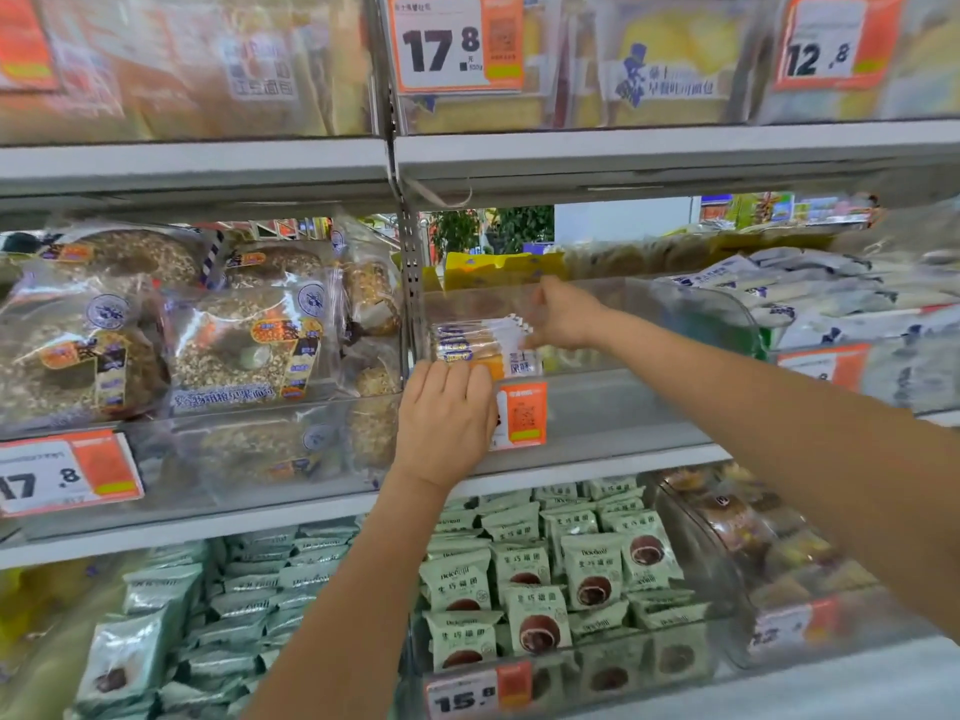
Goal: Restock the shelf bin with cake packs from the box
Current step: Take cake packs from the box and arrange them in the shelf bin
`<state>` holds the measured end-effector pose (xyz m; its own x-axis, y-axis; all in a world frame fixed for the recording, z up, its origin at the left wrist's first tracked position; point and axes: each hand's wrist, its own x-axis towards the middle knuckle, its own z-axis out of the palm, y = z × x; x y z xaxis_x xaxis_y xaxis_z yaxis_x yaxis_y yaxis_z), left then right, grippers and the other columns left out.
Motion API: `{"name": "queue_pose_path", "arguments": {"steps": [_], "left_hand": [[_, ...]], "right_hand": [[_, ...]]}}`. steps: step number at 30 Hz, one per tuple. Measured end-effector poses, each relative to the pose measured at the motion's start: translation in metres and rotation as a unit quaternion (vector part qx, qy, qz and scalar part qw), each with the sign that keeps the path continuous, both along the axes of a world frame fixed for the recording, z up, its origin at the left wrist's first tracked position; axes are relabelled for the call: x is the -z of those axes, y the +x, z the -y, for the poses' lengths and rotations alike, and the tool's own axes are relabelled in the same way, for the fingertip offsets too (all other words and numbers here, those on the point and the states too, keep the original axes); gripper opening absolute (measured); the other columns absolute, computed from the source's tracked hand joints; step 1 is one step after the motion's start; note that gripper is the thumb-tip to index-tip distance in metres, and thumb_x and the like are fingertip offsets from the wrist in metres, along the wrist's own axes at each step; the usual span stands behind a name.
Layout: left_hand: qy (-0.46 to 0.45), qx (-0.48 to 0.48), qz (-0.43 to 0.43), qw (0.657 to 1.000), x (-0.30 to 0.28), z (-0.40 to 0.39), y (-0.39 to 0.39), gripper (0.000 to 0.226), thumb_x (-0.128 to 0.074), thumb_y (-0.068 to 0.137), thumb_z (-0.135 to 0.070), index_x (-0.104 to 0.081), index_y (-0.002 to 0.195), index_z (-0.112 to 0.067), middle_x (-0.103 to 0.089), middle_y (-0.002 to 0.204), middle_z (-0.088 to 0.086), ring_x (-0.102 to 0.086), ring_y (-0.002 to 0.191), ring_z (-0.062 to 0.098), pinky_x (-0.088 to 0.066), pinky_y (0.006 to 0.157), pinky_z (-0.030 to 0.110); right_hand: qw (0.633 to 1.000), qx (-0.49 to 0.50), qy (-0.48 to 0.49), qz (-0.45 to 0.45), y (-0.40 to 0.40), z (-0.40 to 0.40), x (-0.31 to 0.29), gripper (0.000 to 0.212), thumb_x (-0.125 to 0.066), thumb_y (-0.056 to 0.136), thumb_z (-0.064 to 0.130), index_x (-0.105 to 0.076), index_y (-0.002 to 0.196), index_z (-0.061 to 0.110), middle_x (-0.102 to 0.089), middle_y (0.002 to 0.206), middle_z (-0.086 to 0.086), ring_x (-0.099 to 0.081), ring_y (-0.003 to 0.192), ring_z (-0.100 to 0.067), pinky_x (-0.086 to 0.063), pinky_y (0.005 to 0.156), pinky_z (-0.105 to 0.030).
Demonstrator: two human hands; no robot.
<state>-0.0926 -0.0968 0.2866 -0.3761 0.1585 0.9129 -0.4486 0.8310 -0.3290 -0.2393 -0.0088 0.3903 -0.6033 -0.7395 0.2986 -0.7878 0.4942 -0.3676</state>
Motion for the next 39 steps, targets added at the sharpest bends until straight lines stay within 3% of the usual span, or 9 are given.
{"name": "queue_pose_path", "arguments": {"steps": [4, 7, 13, 17, 21, 23, 29, 34, 39], "left_hand": [[0.046, -0.059, 0.062, 0.995, 0.010, -0.015, 0.011, 0.025, -0.046, 0.091, -0.016, -0.060, 0.105, 0.000, -0.065, 0.099, 0.019, -0.060, 0.097, 0.035, -0.034, 0.101, 0.044], [0.032, 0.019, 0.061, 0.997, 0.055, -0.043, 0.035, 0.040, -0.039, 0.094, -0.014, -0.048, 0.130, 0.002, -0.054, 0.131, 0.023, -0.045, 0.127, 0.037, -0.024, 0.113, 0.049], [0.159, 0.130, 0.257, 0.944, 0.211, -0.129, 0.103, 0.030, -0.048, 0.081, -0.014, -0.050, 0.110, -0.006, -0.063, 0.107, 0.015, -0.048, 0.104, 0.031, -0.037, 0.088, 0.040], [0.340, 0.051, 0.443, 0.828, 0.304, -0.169, 0.154, 0.039, -0.046, 0.087, -0.020, -0.054, 0.123, -0.008, -0.061, 0.115, 0.012, -0.055, 0.109, 0.032, -0.045, 0.087, 0.039], [0.519, -0.104, 0.566, 0.632, 0.360, -0.180, 0.198, 0.051, -0.043, 0.096, -0.025, -0.026, 0.143, -0.012, -0.039, 0.143, 0.012, -0.034, 0.129, 0.034, -0.037, 0.100, 0.043], [0.559, -0.128, 0.585, 0.574, 0.373, -0.181, 0.207, 0.055, -0.043, 0.096, -0.024, -0.024, 0.146, -0.014, -0.033, 0.147, 0.012, -0.033, 0.130, 0.036, -0.035, 0.102, 0.045], [0.636, -0.094, 0.552, 0.531, 0.391, -0.177, 0.218, 0.028, -0.045, 0.095, -0.018, -0.054, 0.118, -0.003, -0.055, 0.124, 0.019, -0.057, 0.106, 0.034, -0.047, 0.084, 0.038], [0.662, -0.117, 0.531, 0.516, 0.391, -0.172, 0.232, 0.026, -0.040, 0.094, -0.009, -0.055, 0.115, -0.007, -0.060, 0.119, 0.016, -0.058, 0.105, 0.033, -0.047, 0.085, 0.037], [0.685, -0.117, 0.507, 0.510, 0.393, -0.166, 0.233, 0.027, -0.038, 0.092, -0.006, -0.054, 0.114, -0.005, -0.061, 0.117, 0.017, -0.058, 0.103, 0.034, -0.049, 0.087, 0.039]], "right_hand": [[0.978, -0.059, -0.159, -0.124, 0.030, -0.051, 0.009, 0.041, -0.069, 0.082, 0.022, -0.050, 0.114, 0.007, -0.057, 0.114, -0.013, -0.053, 0.105, -0.026, -0.042, 0.084, -0.033], [0.945, -0.096, -0.249, -0.189, 0.065, -0.099, 0.054, 0.025, -0.063, 0.084, 0.015, -0.054, 0.106, 0.007, -0.054, 0.106, -0.005, -0.048, 0.099, -0.018, -0.037, 0.080, -0.026], [0.978, -0.086, -0.181, -0.064, 0.118, -0.168, 0.235, 0.016, -0.058, 0.089, 0.010, -0.055, 0.104, 0.010, -0.051, 0.107, -0.005, -0.047, 0.100, -0.021, -0.031, 0.078, -0.020], [0.987, -0.042, 0.014, 0.157, 0.146, -0.203, 0.361, 0.025, -0.055, 0.091, 0.009, -0.051, 0.114, 0.019, -0.052, 0.116, -0.004, -0.051, 0.110, -0.020, -0.045, 0.086, -0.032], [0.910, -0.083, 0.231, 0.334, 0.186, -0.217, 0.429, 0.050, -0.060, 0.090, 0.017, -0.037, 0.134, 0.017, -0.054, 0.120, -0.009, -0.055, 0.111, -0.027, -0.047, 0.088, -0.034], [0.875, -0.108, 0.314, 0.353, 0.204, -0.216, 0.454, 0.065, -0.062, 0.088, 0.018, -0.028, 0.143, 0.015, -0.053, 0.125, -0.010, -0.054, 0.114, -0.027, -0.045, 0.089, -0.032], [0.825, -0.207, 0.409, 0.331, 0.249, -0.190, 0.493, 0.057, -0.062, 0.088, 0.009, -0.035, 0.138, 0.016, -0.052, 0.127, -0.011, -0.055, 0.084, -0.021, -0.039, 0.050, -0.018], [0.809, -0.270, 0.389, 0.348, 0.281, -0.170, 0.501, 0.051, -0.064, 0.088, 0.020, -0.045, 0.134, 0.009, -0.054, 0.129, -0.011, -0.051, 0.118, -0.028, -0.041, 0.092, -0.030], [0.852, -0.271, 0.316, 0.317, 0.291, -0.172, 0.504, 0.040, -0.047, 0.095, 0.007, -0.043, 0.135, 0.008, -0.054, 0.127, -0.018, -0.054, 0.108, -0.027, -0.040, 0.089, -0.031]]}}
